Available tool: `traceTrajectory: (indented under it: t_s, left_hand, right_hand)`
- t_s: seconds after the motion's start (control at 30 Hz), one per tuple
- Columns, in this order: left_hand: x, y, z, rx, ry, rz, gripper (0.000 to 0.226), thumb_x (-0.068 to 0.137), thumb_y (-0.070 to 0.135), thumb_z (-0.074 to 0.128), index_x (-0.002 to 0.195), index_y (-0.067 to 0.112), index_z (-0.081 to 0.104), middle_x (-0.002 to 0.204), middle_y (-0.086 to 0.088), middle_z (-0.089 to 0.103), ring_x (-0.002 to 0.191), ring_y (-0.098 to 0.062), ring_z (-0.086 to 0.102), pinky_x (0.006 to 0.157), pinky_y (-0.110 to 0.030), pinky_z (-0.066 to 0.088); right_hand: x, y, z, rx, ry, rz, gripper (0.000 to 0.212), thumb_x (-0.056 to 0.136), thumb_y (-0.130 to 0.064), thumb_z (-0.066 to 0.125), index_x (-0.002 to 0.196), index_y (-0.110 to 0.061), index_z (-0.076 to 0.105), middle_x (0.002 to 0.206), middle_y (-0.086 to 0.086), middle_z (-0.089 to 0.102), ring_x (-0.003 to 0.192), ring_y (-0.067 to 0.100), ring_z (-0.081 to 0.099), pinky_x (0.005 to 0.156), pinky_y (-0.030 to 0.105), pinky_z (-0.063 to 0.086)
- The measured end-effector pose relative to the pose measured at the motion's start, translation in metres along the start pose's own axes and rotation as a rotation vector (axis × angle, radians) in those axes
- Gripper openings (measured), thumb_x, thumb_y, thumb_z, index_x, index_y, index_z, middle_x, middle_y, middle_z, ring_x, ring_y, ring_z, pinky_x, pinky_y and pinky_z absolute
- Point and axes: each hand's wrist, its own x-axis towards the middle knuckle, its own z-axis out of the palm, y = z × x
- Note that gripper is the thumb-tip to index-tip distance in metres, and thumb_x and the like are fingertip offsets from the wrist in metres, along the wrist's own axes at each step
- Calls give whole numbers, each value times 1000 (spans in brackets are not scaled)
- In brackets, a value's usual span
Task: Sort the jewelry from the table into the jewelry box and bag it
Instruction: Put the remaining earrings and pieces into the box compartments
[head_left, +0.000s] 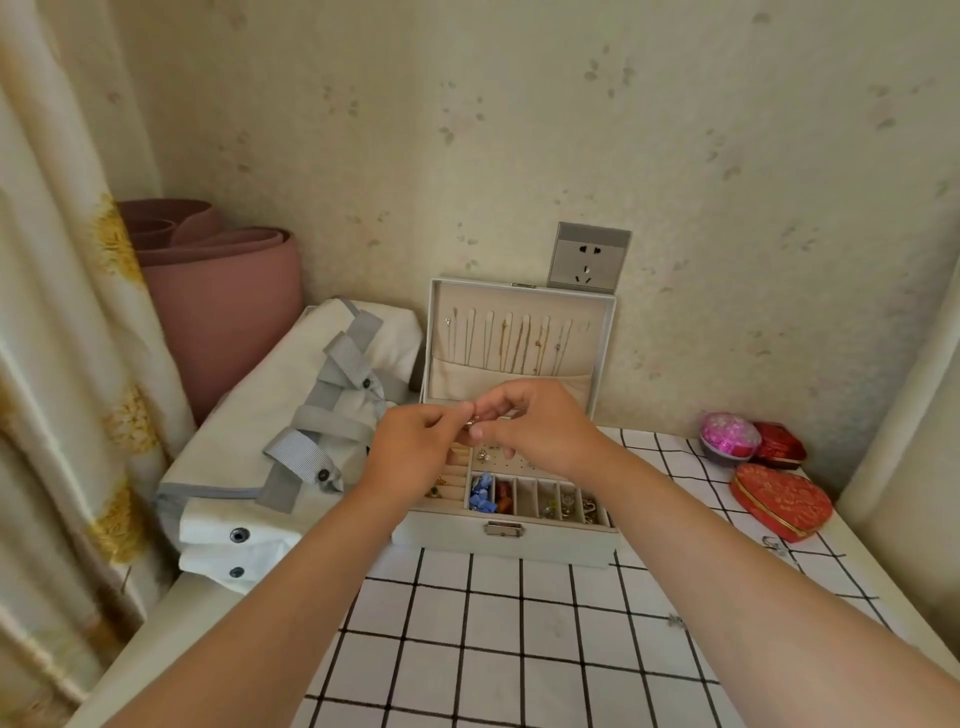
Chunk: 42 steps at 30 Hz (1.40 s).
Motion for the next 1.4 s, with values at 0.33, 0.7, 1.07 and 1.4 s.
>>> traceTrajectory:
  t_s: [0.33, 0.7, 1.07, 1.4]
  left_hand:
    - [9, 9, -3, -295, -105, -264, 14, 95, 24, 61, 99, 19, 73, 89, 3, 75, 61, -7, 61, 56, -23, 44]
    - [10, 5, 0, -271, 26, -202, 7, 88, 24, 71, 94, 21, 74, 83, 7, 74, 64, -6, 64, 53, -20, 49]
    - [12, -17, 3, 557, -124, 227, 22, 94, 26, 59, 111, 33, 72, 111, 11, 68, 106, -8, 57, 92, -32, 49]
    - [13, -32, 4, 887, -285, 475, 30, 97, 26, 47, 113, 23, 72, 110, 5, 66, 104, -19, 50, 91, -38, 44]
  right_hand:
    - [2, -7, 3, 86, 38, 45, 10, 94, -6, 66, 98, -10, 74, 82, 2, 75, 53, 11, 55, 44, 15, 43]
    - [0, -4, 10, 169, 133, 76, 18, 83, -15, 80, 100, -18, 75, 87, 0, 76, 56, 15, 64, 44, 25, 48]
    - [-3, 31, 10, -529, 154, 14, 12, 90, -23, 70, 89, -30, 79, 85, -13, 74, 78, 5, 68, 75, 30, 58]
    - [-8, 36, 15, -783, 138, -39, 12, 88, -27, 66, 85, -34, 76, 87, -13, 71, 80, 8, 63, 70, 31, 55]
